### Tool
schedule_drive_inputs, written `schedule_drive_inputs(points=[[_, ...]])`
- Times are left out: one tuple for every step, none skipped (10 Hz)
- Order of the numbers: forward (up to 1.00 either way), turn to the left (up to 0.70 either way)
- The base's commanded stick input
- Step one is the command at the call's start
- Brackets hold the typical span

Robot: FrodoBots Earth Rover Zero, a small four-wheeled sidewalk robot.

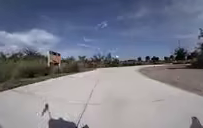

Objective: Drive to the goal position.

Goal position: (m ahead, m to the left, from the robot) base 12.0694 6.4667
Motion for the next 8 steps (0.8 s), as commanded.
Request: schedule_drive_inputs(points=[[0.85,-0.06],[0.85,0.0],[0.85,0.0],[0.85,0.0],[0.85,0.0],[0.85,0.0],[0.85,0.0],[0.85,0.0]])
